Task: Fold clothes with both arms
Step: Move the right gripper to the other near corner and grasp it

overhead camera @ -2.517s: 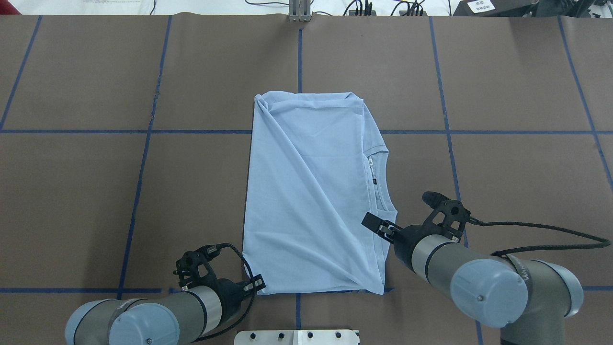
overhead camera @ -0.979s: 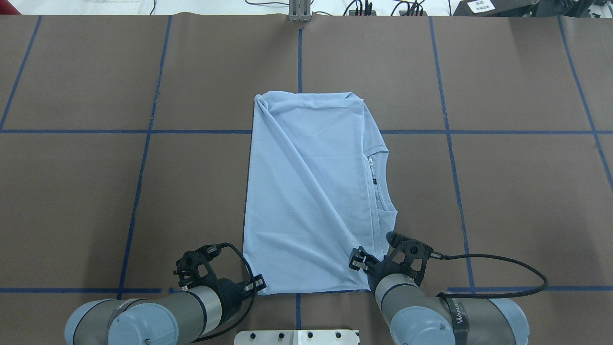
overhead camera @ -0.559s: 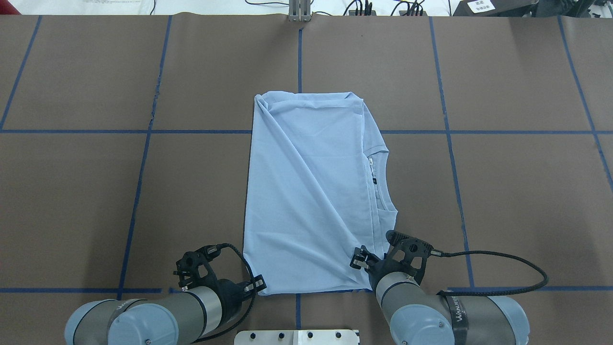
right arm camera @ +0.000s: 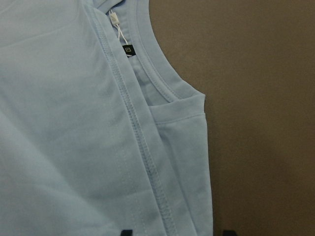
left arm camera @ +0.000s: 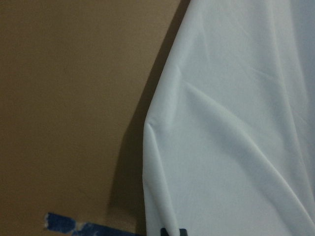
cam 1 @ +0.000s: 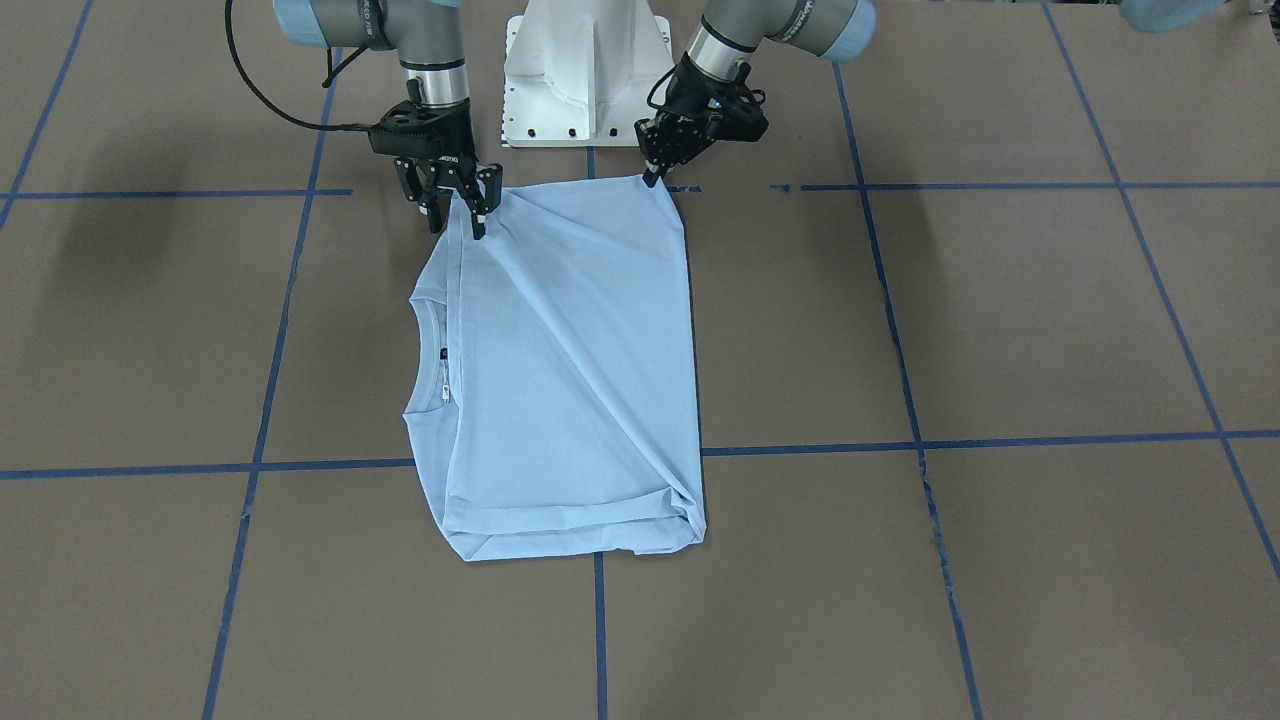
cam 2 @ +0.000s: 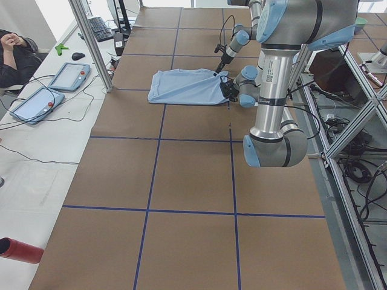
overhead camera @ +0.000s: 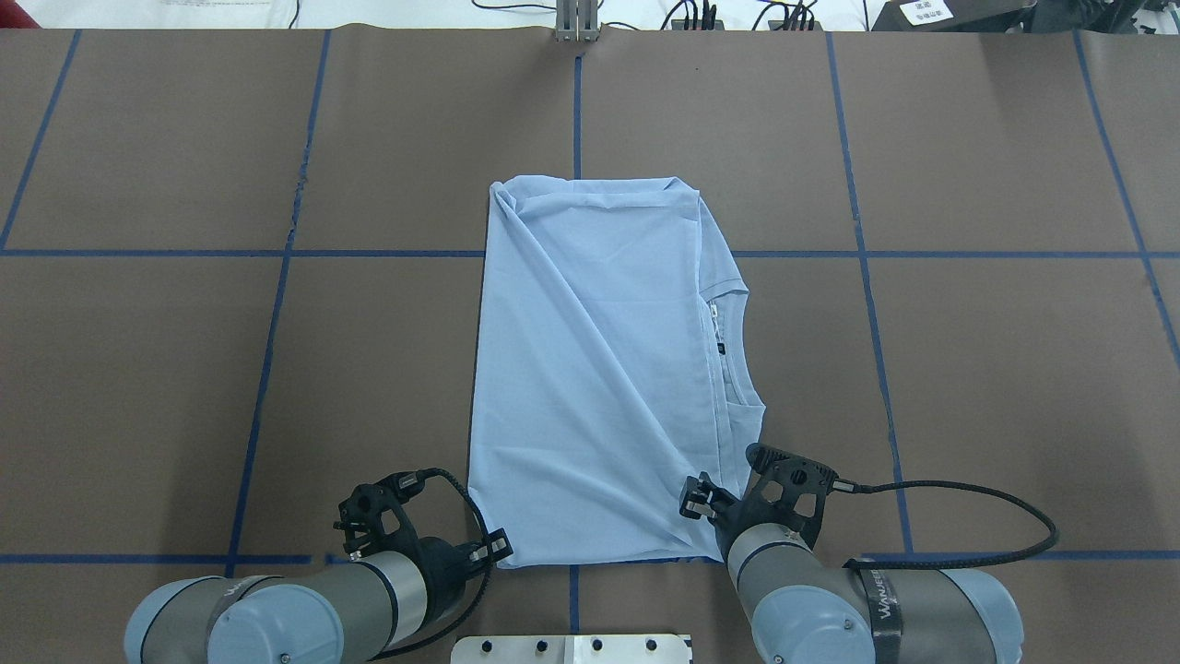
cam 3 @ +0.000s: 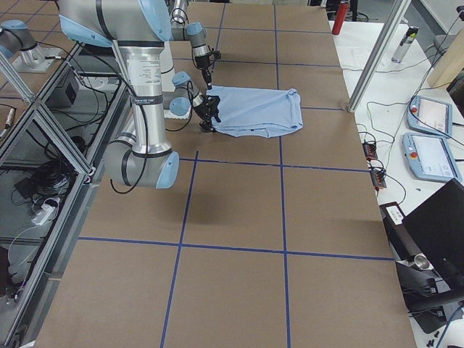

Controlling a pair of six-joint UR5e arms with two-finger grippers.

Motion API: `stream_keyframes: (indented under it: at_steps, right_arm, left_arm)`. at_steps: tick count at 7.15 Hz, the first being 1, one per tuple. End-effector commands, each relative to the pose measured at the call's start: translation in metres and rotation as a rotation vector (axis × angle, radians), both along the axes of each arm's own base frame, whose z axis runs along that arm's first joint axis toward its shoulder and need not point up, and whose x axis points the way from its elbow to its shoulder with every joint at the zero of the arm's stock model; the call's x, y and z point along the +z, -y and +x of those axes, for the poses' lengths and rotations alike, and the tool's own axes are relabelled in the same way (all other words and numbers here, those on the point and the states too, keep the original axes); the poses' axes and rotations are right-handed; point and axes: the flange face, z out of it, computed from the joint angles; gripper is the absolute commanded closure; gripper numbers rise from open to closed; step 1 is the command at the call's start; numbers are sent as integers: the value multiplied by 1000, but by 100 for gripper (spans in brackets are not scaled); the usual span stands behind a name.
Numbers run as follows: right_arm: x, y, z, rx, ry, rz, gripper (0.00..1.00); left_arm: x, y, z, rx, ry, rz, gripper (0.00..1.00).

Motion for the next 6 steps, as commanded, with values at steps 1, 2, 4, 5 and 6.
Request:
stream_keyframes:
  at_steps: [1,2,4,5,6]
  right_arm:
    - [-5,-1,-2,-1,10,1,80]
    - [-4,0,-1,5,11,0,100]
    - [-12,1,3,6,27,2,100]
    - [-23,2,10,7,52,4,100]
    - [-39,4,22,9,86,5,100]
  left_arm:
    - [-1,1,-1,-1,-4,0,100]
    - [-1,0,0,0,-4,0,100]
    - [-2,0,-1,2,-5,0,100]
    - [-7,0,-4,1,-15,3,100]
    - [-24,3,-21,3,-49,13,100]
